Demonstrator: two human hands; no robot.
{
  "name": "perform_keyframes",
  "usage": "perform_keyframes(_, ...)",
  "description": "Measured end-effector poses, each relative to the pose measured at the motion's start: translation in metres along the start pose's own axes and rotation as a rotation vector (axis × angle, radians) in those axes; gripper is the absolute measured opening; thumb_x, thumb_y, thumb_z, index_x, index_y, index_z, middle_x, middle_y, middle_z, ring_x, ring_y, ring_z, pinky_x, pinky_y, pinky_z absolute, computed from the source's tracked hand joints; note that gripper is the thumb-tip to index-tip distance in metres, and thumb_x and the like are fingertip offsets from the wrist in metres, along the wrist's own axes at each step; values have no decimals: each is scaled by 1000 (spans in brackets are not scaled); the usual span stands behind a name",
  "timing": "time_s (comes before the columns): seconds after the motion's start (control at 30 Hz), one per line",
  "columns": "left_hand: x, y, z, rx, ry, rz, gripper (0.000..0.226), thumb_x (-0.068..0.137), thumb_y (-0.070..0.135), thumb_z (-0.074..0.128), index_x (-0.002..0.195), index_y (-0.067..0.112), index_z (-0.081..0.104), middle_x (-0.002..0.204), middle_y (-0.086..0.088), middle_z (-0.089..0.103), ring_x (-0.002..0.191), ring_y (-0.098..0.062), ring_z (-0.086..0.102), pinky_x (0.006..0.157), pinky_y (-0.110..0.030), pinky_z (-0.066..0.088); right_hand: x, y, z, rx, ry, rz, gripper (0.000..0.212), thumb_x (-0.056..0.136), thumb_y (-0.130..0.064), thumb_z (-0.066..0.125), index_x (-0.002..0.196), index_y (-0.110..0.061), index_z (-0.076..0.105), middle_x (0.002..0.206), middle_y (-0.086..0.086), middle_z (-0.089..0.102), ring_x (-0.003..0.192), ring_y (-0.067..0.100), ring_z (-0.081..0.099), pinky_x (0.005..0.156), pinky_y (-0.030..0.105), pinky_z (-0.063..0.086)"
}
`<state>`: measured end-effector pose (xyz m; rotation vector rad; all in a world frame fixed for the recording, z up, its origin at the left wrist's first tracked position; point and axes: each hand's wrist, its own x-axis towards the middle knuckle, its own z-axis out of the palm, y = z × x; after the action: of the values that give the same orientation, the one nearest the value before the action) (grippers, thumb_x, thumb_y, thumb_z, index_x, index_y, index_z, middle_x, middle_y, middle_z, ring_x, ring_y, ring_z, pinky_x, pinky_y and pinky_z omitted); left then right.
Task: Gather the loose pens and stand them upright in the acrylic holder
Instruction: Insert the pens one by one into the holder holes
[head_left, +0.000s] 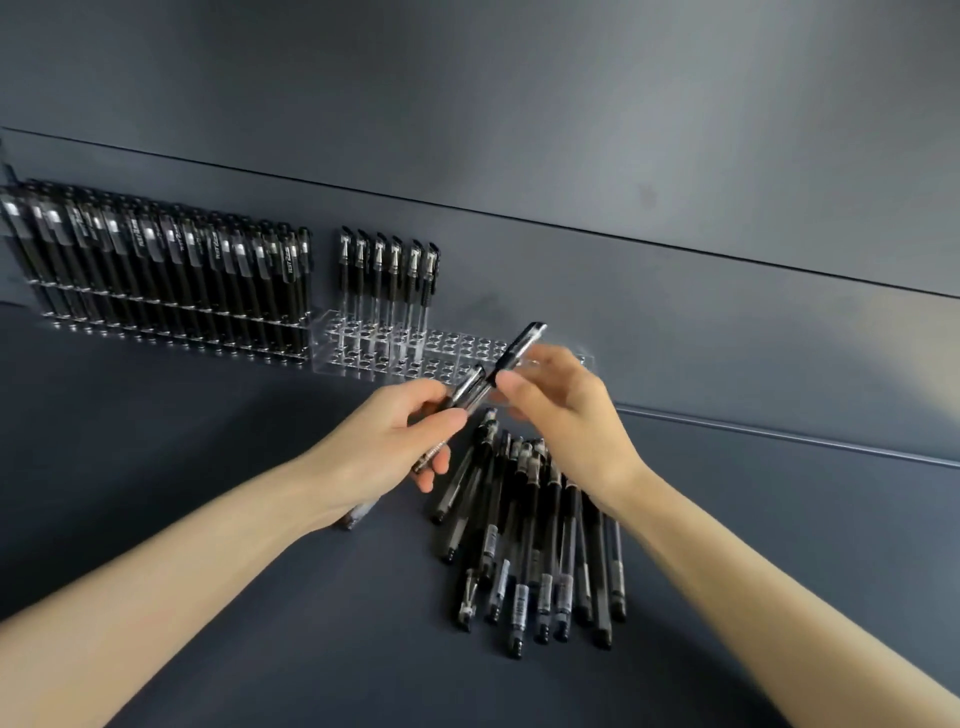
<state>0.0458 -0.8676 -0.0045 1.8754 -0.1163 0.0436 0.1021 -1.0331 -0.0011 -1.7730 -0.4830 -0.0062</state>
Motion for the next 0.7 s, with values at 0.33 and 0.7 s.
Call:
perform_keyframes(0.33, 32, -8, -22, -263, 153, 113, 6, 87, 7, 64, 91, 4, 68, 76, -10, 69, 62, -14, 64, 55, -25, 53, 48, -30, 27, 287, 219, -36, 23, 92, -4, 57, 111, -11, 49, 94, 10, 63, 79, 15, 65, 67, 21, 54)
perform_keyframes(0.7, 66, -24, -37, -303, 232, 196, 6, 82, 5, 71, 79, 10, 69, 72, -6, 70, 66, -13, 66, 55, -23, 55, 82, -32, 47, 1, 381, -36, 30, 94, -8, 55, 122, -10, 45, 91, 6, 58, 60, 13, 65, 68, 36, 59)
